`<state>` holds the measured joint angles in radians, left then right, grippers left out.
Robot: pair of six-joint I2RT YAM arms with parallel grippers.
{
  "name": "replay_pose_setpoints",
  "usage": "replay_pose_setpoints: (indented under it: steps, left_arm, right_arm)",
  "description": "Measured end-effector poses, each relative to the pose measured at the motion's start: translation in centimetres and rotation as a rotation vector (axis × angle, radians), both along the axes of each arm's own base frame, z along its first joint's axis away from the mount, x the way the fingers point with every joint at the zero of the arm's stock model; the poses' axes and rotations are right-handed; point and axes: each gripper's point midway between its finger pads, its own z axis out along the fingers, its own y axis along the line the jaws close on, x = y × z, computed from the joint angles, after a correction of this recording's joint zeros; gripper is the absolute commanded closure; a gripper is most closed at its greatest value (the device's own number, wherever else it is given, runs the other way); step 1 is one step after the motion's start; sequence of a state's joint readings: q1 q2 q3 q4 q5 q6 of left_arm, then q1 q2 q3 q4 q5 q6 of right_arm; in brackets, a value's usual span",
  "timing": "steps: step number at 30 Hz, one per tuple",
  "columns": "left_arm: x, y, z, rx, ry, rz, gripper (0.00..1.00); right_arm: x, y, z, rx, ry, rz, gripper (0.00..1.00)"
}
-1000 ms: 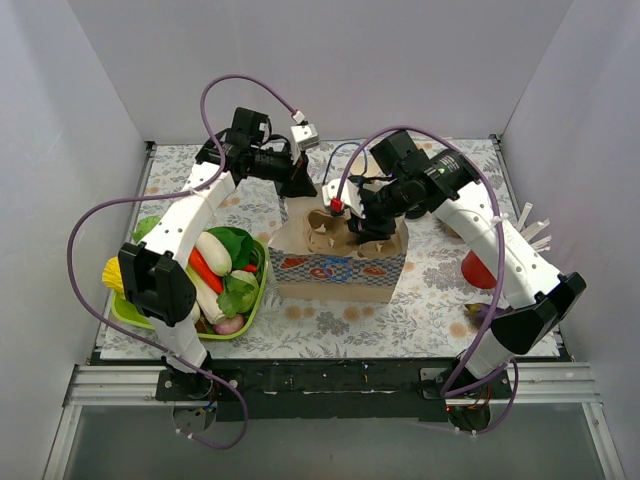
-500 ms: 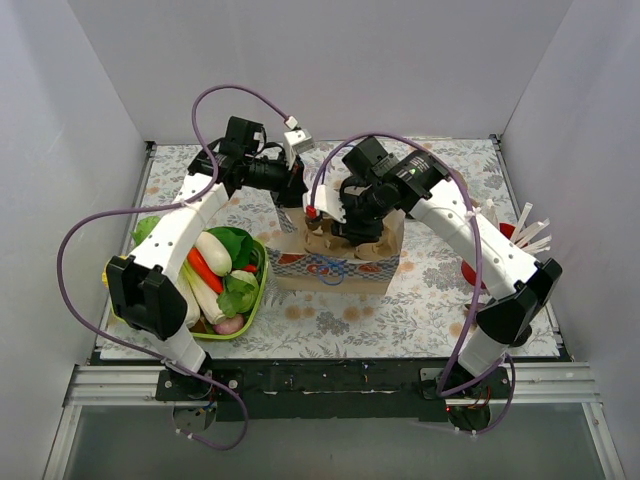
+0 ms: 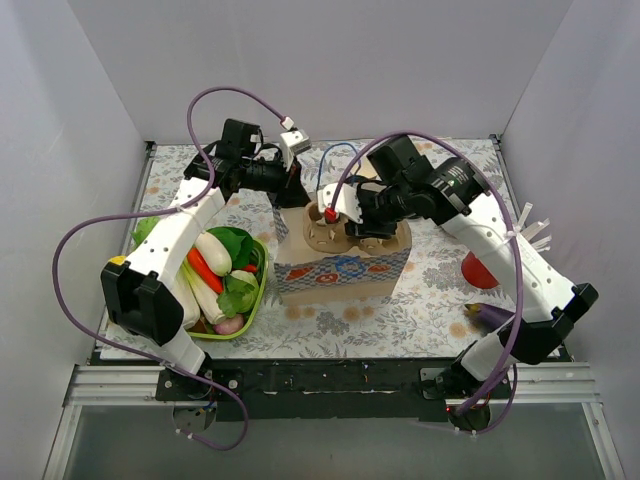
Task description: Pack the takeout coffee
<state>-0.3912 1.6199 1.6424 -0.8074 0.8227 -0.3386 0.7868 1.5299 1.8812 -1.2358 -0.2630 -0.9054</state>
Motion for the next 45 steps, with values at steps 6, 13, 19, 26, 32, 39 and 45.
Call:
replay_pose_setpoints:
  steps: [6, 13, 19, 26, 32, 39, 45]
  left_arm:
    - [-0.2, 0.2, -0.1, 0.003, -0.006, 0.009, 1.00]
    - [-0.6, 0.4, 0.4, -0.004, -0.014, 0.019, 1.00]
    - [-0.7, 0.4, 0.7, -0.009, -0.022, 0.021, 1.00]
    - [-0.8, 0.4, 0.7, -0.012, -0.015, 0.022, 1.00]
    - [-1.1, 0.3, 0.6, -0.020, -0.002, 0.014, 1.00]
    - [-1.4, 0.2, 0.2, -0.024, 0.015, 0.003, 1.00]
    - [-1.3, 0.2, 0.2, -0.023, 0.007, -0.001, 1.00]
  right_arm:
    - [1.0, 0.5, -0.1, -0.009, -0.012, -0.020, 0.99]
    - [2.0, 1.6, -1.7, -0.029, 0.016, -0.016, 0.99]
    - [1.7, 1.2, -3.4, -0.093, 0.049, 0.016, 0.99]
    - [1.4, 0.5, -7.1, -0.211, 0.112, 0.039, 0.99]
    - [2.3, 0.9, -9.1, -0.273, 0.117, 0.014, 0.99]
    - [2.3, 1.4, -12.2, -0.300, 0.131, 0.030, 0.99]
    - [2.1, 1.4, -13.9, -0.320, 0.128, 0.067, 0.99]
